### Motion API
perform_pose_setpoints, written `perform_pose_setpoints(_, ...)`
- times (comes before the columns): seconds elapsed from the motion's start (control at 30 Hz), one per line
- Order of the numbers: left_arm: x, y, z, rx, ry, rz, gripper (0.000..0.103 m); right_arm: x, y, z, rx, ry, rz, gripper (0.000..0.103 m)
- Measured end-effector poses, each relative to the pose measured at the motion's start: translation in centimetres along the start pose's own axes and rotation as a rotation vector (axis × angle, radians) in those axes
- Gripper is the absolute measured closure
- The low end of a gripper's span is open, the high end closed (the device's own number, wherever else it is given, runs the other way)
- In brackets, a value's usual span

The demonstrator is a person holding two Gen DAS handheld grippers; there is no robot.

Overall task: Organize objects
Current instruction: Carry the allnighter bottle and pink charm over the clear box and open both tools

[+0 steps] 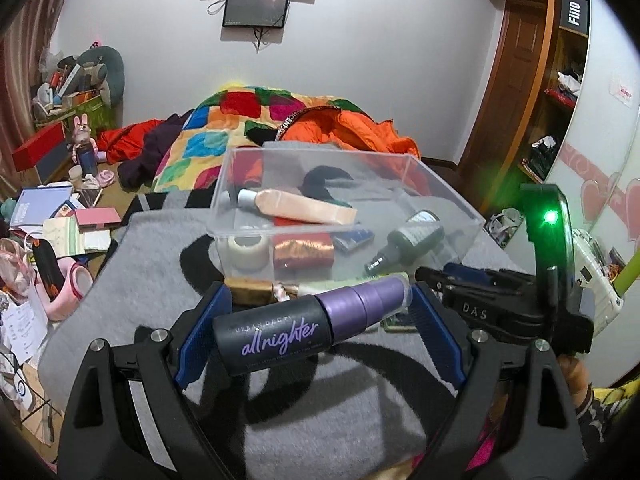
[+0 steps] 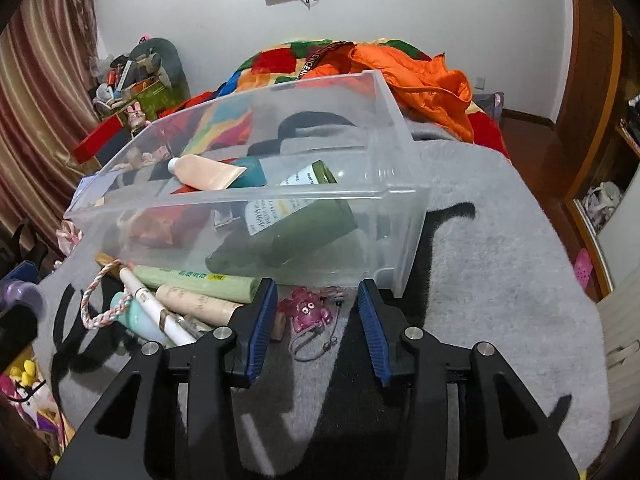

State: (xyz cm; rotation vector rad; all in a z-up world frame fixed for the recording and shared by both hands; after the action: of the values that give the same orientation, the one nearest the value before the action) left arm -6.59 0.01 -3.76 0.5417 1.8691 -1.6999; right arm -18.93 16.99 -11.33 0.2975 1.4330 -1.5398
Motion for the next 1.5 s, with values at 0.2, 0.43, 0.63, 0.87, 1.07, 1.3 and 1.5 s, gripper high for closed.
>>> perform_pose_setpoints(0.2, 0.5, -1.7, 0.3, -0.017, 0.009, -0.021, 0.013, 0.5, -0.2, -0.7, 0.051, -0.053, 0.030, 0.066)
perform_pose_setpoints(0.43, 1.2, -3.0, 0.3, -0.007, 0.002, -0.038, 0.013, 0.3, 0.3, -0.2, 0.005, -0.031, 0.035, 0.083)
perform_pose_setpoints(0.63, 2.2, -3.8, 0.3, 0.006, -0.017, -0.040, 0.013, 0.2, 1.1, 1.4, -0.087, 0.014, 0.034, 0.093)
perform_pose_setpoints(0.87, 3.7, -5.1, 1.1, 0.000, -0.025, -0.036, 0.013, -2.1, 0.3, 1.2, -0.076, -0.028, -0.026, 0.094)
perform_pose_setpoints(1.07, 5.4, -5.7, 1.4, 0.000, -0.011, -0.004, 0.013, -5.2, -1.9, 1.3, -0.064, -0.069, -0.116, 0.094)
perform_pose_setpoints(1.3, 7.0, -5.6, 1.3, 0.016, -0.019, 0.028, 0.013, -7.7, -4.9, 2.0, -0.081, -0.099, -0.219, 0.094)
perform_pose_setpoints(1.5, 8.3, -5.5, 1.1, 0.024, -0.017, 0.058, 0.013, -6.9, -7.1, 3.0, -0.117, -0.090, -0.246, 0.094)
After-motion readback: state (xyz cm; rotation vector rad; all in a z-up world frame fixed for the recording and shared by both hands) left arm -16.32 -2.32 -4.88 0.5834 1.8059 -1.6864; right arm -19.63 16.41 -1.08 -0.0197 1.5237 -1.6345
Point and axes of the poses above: each gripper's, at about its wrist camera, not at the fingertips, and x roughly the way its jaws point, z to its left, y to its underside, the point moved 5 cm from there along x, roughly the way its jaws point, and after that the axes turned 10 degrees about -y, right-handed, at the moved point
